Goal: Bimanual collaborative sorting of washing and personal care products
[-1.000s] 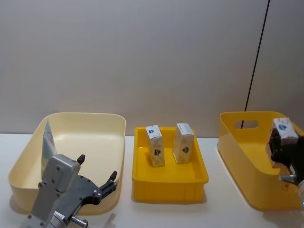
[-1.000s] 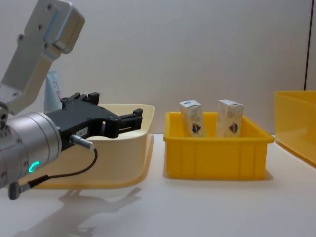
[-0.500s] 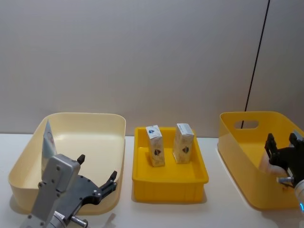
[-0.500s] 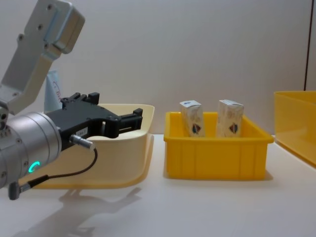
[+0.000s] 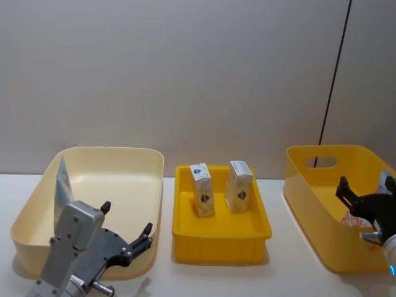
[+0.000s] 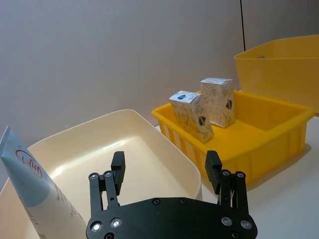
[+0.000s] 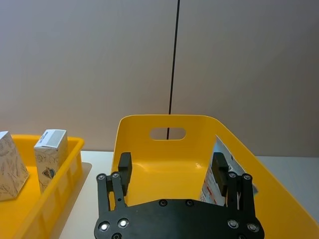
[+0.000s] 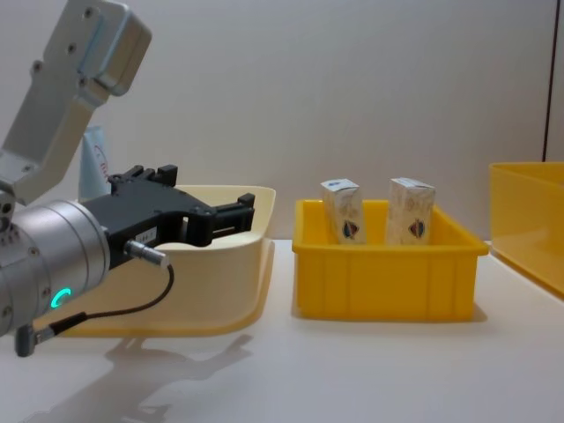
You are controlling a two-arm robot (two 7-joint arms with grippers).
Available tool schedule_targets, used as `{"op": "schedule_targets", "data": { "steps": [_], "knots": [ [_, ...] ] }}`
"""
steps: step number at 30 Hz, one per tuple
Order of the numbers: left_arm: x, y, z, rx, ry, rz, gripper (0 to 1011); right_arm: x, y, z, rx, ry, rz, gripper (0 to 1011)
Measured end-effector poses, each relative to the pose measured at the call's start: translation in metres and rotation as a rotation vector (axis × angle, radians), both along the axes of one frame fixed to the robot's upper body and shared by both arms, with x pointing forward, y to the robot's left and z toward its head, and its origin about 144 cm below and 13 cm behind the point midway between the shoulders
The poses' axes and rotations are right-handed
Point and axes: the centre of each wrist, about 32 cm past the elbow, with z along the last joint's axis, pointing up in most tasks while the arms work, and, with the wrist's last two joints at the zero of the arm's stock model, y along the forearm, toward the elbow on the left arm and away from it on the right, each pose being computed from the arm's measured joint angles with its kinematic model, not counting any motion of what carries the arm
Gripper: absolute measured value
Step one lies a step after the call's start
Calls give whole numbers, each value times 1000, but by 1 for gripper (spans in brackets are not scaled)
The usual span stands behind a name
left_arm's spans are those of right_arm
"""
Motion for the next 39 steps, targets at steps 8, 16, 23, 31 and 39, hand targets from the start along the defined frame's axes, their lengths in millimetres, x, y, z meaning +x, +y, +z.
{"op": "schedule_targets", "data": {
  "steps": [8, 16, 23, 31, 39],
  "knots": [
    [0, 0, 0, 0, 0, 0, 1003, 0, 0, 0, -1, -11, 12, 1001],
    [0, 0, 0, 0, 0, 0, 1003, -2, -1, 0, 6, -68, 80, 1001],
    [0, 0, 0, 0, 0, 0, 1003, -4, 1, -1, 6, -71, 94, 1001],
    [0, 0, 0, 0, 0, 0, 1003, -15, 10, -11, 8, -65, 157, 1001],
    [0, 0, 0, 0, 0, 0, 1003, -34, 25, -27, 21, -47, 259, 1001]
  ]
}}
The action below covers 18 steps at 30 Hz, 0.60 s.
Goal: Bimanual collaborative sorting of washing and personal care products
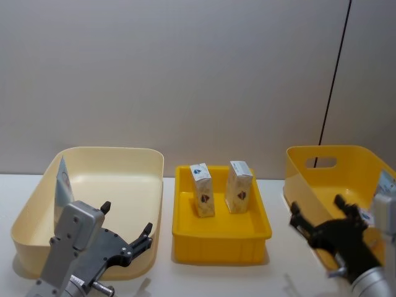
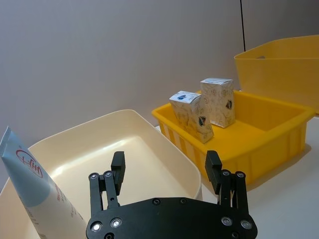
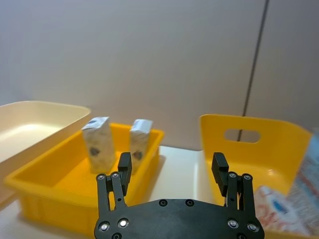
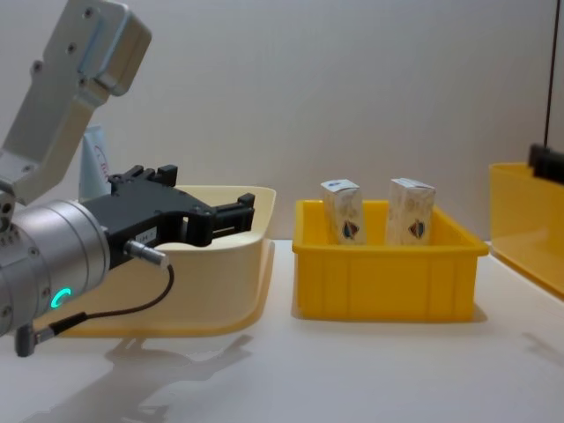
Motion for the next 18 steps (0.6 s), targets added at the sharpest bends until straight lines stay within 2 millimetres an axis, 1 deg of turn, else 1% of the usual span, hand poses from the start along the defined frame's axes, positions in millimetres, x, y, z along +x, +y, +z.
{"op": "schedule_targets", "data": {
  "steps": [6, 9, 18],
  "knots": [
    [0, 0, 0, 0, 0, 0, 1003, -19, 13, -15, 15, 24, 90, 1001],
    [0, 0, 0, 0, 0, 0, 1003, -25, 17, -19, 23, 31, 116, 1001],
    [0, 0, 0, 0, 0, 0, 1003, -30, 20, -23, 29, 40, 139, 1001]
  ]
}}
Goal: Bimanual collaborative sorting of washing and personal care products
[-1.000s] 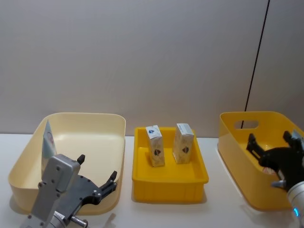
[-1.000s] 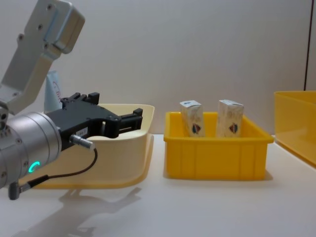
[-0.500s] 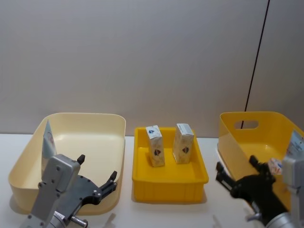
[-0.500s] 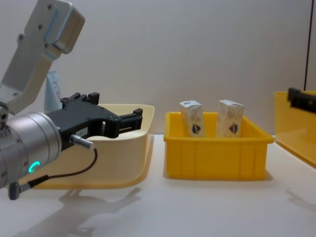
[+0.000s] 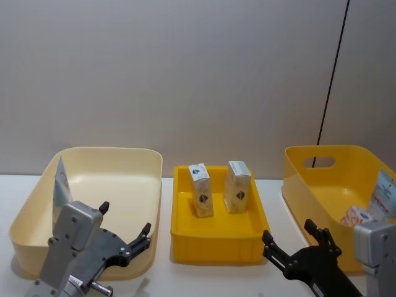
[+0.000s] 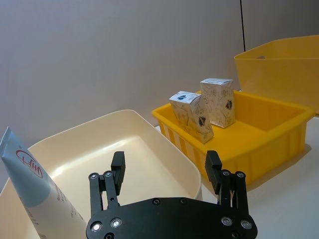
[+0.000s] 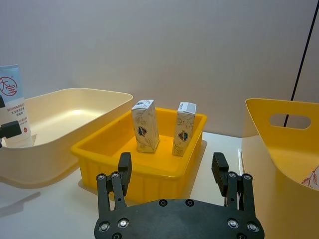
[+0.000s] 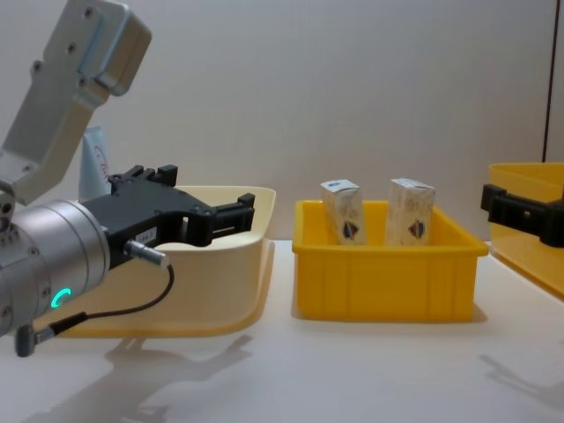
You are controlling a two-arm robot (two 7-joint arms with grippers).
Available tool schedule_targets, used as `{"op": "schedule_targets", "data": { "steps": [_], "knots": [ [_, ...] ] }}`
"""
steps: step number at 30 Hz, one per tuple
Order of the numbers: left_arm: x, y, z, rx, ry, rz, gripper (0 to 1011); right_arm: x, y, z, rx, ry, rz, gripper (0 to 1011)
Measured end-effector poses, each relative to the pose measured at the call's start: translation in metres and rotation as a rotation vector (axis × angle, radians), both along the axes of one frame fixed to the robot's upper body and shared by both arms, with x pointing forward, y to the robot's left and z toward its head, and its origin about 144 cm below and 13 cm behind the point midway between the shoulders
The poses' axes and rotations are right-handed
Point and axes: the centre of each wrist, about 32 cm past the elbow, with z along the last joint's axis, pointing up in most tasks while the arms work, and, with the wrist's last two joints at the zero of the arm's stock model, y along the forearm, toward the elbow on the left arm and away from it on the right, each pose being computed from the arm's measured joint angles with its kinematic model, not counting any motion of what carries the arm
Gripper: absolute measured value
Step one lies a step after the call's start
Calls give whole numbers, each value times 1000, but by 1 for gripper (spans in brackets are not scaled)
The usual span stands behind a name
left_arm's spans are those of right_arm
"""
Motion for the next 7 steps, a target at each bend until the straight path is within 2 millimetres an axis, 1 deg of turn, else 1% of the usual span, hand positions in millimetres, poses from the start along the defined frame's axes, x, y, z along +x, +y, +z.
{"op": "schedule_targets", "data": {
  "steps": [7],
  "knots": [
    [0, 0, 0, 0, 0, 0, 1003, 0, 0, 0, 0, 1, 0, 1001]
  ]
}}
